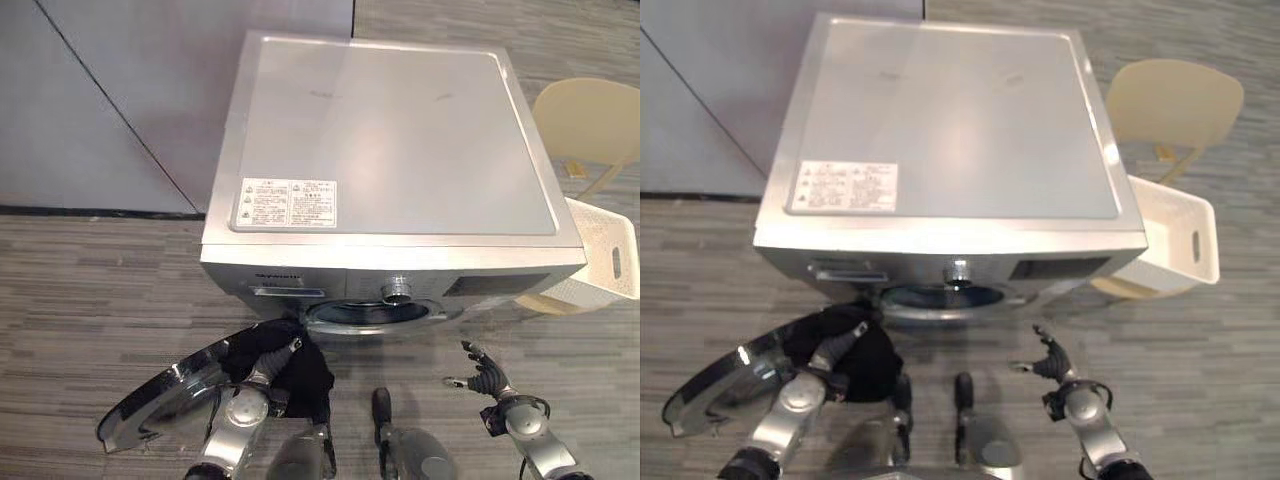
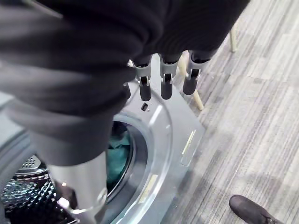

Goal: Grab the laundry basket,head to the washer,open it,put in the laundry and shut it.

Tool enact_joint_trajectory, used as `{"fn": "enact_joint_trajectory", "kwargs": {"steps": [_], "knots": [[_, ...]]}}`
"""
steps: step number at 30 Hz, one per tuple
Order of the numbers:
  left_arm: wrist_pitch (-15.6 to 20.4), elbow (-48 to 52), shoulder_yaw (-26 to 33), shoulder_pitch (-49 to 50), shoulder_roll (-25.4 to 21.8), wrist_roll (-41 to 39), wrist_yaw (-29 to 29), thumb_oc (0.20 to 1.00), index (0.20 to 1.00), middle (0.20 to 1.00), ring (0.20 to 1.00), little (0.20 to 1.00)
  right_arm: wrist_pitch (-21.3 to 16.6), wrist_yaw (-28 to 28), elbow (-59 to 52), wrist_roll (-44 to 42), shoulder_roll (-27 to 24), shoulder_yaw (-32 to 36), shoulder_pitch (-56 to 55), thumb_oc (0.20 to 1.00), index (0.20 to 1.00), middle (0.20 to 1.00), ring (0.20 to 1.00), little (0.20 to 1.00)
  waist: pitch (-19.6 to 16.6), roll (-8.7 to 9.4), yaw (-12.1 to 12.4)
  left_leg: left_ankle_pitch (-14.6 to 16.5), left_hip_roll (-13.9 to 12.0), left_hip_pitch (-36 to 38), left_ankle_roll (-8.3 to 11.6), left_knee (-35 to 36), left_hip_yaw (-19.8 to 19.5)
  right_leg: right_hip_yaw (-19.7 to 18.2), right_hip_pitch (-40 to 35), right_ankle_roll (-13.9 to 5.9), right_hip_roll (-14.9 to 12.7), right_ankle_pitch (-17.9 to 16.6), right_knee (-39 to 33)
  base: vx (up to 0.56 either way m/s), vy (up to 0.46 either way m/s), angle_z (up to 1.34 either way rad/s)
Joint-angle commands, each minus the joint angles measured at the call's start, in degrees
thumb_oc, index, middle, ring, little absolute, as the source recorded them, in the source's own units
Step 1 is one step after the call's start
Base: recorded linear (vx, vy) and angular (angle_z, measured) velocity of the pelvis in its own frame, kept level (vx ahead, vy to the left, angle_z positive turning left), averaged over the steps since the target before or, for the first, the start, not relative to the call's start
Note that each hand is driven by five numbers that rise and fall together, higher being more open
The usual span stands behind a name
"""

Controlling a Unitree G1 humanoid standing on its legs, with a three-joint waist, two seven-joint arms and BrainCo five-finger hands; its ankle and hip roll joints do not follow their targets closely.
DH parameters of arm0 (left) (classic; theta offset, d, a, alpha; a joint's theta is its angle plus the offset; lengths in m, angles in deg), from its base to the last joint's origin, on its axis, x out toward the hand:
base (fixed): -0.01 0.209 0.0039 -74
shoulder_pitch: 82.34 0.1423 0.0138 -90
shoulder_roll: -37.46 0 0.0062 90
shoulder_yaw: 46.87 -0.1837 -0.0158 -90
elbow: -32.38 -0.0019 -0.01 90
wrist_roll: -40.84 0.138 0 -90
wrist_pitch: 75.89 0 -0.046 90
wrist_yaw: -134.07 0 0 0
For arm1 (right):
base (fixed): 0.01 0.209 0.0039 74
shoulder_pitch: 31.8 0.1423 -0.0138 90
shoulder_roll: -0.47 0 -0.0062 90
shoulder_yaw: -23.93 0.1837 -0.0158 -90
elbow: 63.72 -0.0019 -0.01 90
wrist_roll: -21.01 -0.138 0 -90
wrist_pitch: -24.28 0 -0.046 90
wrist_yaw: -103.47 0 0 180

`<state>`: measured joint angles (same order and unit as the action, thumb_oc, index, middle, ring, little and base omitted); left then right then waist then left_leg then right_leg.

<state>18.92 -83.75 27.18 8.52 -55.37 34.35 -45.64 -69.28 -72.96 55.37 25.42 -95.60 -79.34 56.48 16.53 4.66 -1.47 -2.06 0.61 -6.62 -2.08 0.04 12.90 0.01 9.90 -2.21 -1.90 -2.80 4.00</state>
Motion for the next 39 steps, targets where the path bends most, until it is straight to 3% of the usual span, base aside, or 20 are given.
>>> {"fn": "enact_joint_trajectory", "kwargs": {"steps": [1, 3, 5, 7, 9, 10, 18, 24, 27, 30, 32, 35, 36, 37, 38, 39], "knots": [[3.08, 4.48, 1.28, -3.33, -3.70, -0.88, 1.99, 0.200, 0.200, 0.200, 0.200, 0.200, -1.57, 0.78, -2.23, -0.89, 0.62, -1.28, 3.21, 1.000, 1.000, 1.000, 1.000, 1.000, 1.27, -1.14, 2.67, 5.20, -3.79, -2.89, 2.27, -7.95, -2.36, 13.24, 2.38, -3.75, -5.43, 6.75, 11.12, -0.09, -0.118, -1.23], [3.15, 4.25, 0.82, -4.07, -3.80, -0.95, 2.04, 0.200, 0.200, 0.200, 0.200, 0.200, -1.71, 0.74, -2.58, -1.00, 0.69, -0.95, 3.03, 1.000, 1.000, 1.000, 1.000, 1.000, 1.69, -1.43, 2.30, 5.42, -4.13, -3.19, 2.13, -8.65, -2.60, 12.21, 3.01, -3.56, -6.18, 6.98, 12.76, -0.03, -0.102, -0.54], [3.40, 4.07, 0.20, -7.02, -4.13, -1.75, 3.04, 0.200, 0.200, 0.200, 0.200, 0.200, -1.86, 1.69, -3.49, -1.91, 0.13, -0.51, 4.08, 1.000, 1.000, 1.000, 1.000, 1.000, 3.37, -1.96, 1.46, 5.75, -5.10, -7.13, 2.20, -12.13, -3.01, 7.61, 4.93, -3.84, -7.89, 5.40, 13.04, -0.18, -0.173, 0.08], [3.48, 4.25, -0.49, -7.99, -4.26, -1.85, 3.31, 0.200, 0.200, 0.200, 0.200, 0.200, -1.67, 1.84, -4.17, -2.46, 0.07, -0.15, 4.11, 1.000, 1.000, 1.000, 1.000, 1.000, 3.76, -1.48, 1.14, 5.87, -4.80, -9.65, 2.30, -14.56, -3.28, 6.64, 4.76, -3.76, -7.37, 5.28, 11.87, -0.16, -0.169, 0.23], [3.79, 5.03, -0.13, -9.49, -4.25, -2.33, 4.39, 0.200, 0.200, 0.200, 0.200, 0.200, -1.65, 2.57, -4.49, -2.58, -0.23, -0.75, 5.05, 1.000, 1.000, 1.000, 1.000, 1.000, 5.06, -1.33, 1.43, 7.84, -6.22, -11.88, 3.12, -18.85, -2.81, 7.77, 6.28, -4.35, -7.49, 6.76, 12.58, -0.15, -0.237, -0.10], [3.79, 5.47, -0.78, -10.81, -4.31, -2.60, 5.25, 0.200, 0.200, 0.200, 0.200, 0.200, -1.61, 3.00, -4.96, -2.87, -0.32, -1.04, 5.84, 1.000, 1.000, 1.000, 1.000, 1.000, 6.44, -1.20, 1.12, 6.84, -7.19, -14.99, 2.90, -21.91, -2.76, 8.07, 9.18, -3.64, -6.66, 6.11, 14.70, -0.18, -0.242, -0.42], [5.21, 5.79, 0.20, -20.04, -1.84, -4.17, 12.33, 0.200, 0.200, 0.200, 0.200, 0.200, -3.22, 5.99, -9.86, -5.65, -2.13, 0.52, 8.87, 1.000, 1.000, 1.000, 1.000, 1.000, 9.09, -2.94, -1.86, 12.54, -11.33, -31.63, 2.82, -41.14, -5.10, 7.67, 26.95, -0.89, -6.27, 14.68, 34.69, -0.11, -0.097, -0.10], [4.70, 3.86, 0.43, -30.74, -4.96, 0.34, 18.71, 0.200, 0.200, 0.200, 0.200, 0.200, -5.94, 7.89, -13.46, -8.13, -2.79, 0.88, 11.61, 1.000, 1.000, 1.000, 1.000, 1.000, 10.48, -3.34, -3.52, 15.96, -13.58, -43.84, 1.97, -52.47, -6.16, 6.08, 39.56, 0.45, -5.87, 18.35, 45.95, -0.08, 0.014, -0.19], [4.23, -3.27, -0.37, -47.07, -15.64, 6.49, 27.81, 0.200, 0.200, 0.200, 0.200, 0.200, -9.45, 8.03, -17.52, -9.11, -4.82, -0.28, 12.08, 1.000, 1.000, 1.000, 1.000, 1.000, 11.33, -3.22, -5.98, 19.98, -15.42, -53.34, 0.25, -62.99, -9.43, 4.91, 48.80, 1.18, -5.63, 21.95, 55.20, -0.03, 0.032, -0.22], [4.37, -4.43, -1.06, -50.57, -17.76, 7.39, 29.32, 0.200, 0.200, 0.200, 0.200, 0.200, -10.09, 7.83, -18.29, -9.36, -5.29, -0.18, 11.85, 1.000, 1.000, 1.000, 1.000, 1.000, 11.32, -3.31, -6.27, 20.96, -15.56, -55.71, 0.05, -65.29, -10.19, 4.61, 51.12, 1.38, -5.67, 22.75, 57.54, 0.00, 0.022, -0.08], [3.50, -8.98, -5.88, -61.18, -24.74, 11.14, 33.58, 0.200, 0.200, 0.200, 0.200, 0.200, -12.39, 7.25, -20.22, -10.57, -7.57, -1.06, 11.73, 1.000, 1.000, 1.000, 1.000, 1.000, 11.36, -3.24, -7.66, 23.22, -15.96, -61.55, -0.45, -71.01, -11.97, 3.96, 56.68, 1.92, -5.38, 24.63, 62.93, 0.01, 0.008, -0.03], [1.97, -14.60, -11.77, -70.70, -30.74, 13.19, 35.49, 0.203, 0.203, 0.203, 0.203, 0.203, -13.77, 6.46, -21.55, -11.67, -9.39, -1.30, 11.25, 1.000, 1.000, 1.000, 1.000, 1.000, 10.73, -3.37, -8.14, 24.75, -15.71, -66.74, -0.59, -75.88, -13.03, 3.91, 61.63, 2.20, -5.26, 25.80, 67.39, 0.03, 0.016, 0.00], [2.07, -14.88, -12.11, -71.11, -30.72, 13.08, 35.49, 0.398, 0.398, 0.398, 0.398, 0.398, -13.79, 6.45, -21.53, -11.69, -9.28, -1.21, 11.30, 1.000, 1.000, 1.000, 1.000, 1.000, 10.62, -3.36, -8.06, 24.84, -15.69, -67.12, -0.59, -76.12, -13.13, 3.95, 61.95, 2.19, -5.29, 25.90, 67.61, 0.02, 0.005, -0.04], [2.11, -14.98, -12.25, -71.27, -30.70, 13.05, 35.50, 0.809, 0.809, 0.809, 0.809, 0.809, -13.79, 6.45, -21.53, -11.69, -9.22, -1.16, 11.30, 1.000, 1.000, 1.000, 1.000, 1.000, 10.55, -3.37, -8.01, 24.87, -15.69, -67.29, -0.58, -76.21, -13.18, 3.97, 62.09, 2.20, -5.29, 25.94, 67.68, 0.00, 0.000, 0.00], [1.11, -20.53, -18.21, -78.25, -32.75, 12.15, 31.66, 1.000, 1.000, 1.000, 1.000, 1.000, -13.49, 5.36, -22.25, -12.96, -11.66, -1.24, 11.35, 1.000, 1.000, 1.000, 1.000, 1.000, 10.12, -3.61, -8.46, 25.27, -15.34, -69.81, -0.62, -78.09, -13.67, 4.07, 64.33, 2.41, -5.35, 26.56, 69.74, 0.00, 0.000, 0.00], [1.26, -21.02, -18.90, -79.09, -32.63, 11.97, 31.59, 1.000, 1.000, 1.000, 1.000, 1.000, -13.46, 5.30, -22.28, -13.00, -11.43, -1.00, 11.40, 1.000, 1.000, 1.000, 1.000, 1.000, 10.09, -3.50, -8.26, 25.34, -15.30, -70.21, -0.61, -78.33, -13.77, 4.10, 64.67, 2.41, -5.39, 26.67, 69.98, 0.03, -0.019, 0.03]]}}
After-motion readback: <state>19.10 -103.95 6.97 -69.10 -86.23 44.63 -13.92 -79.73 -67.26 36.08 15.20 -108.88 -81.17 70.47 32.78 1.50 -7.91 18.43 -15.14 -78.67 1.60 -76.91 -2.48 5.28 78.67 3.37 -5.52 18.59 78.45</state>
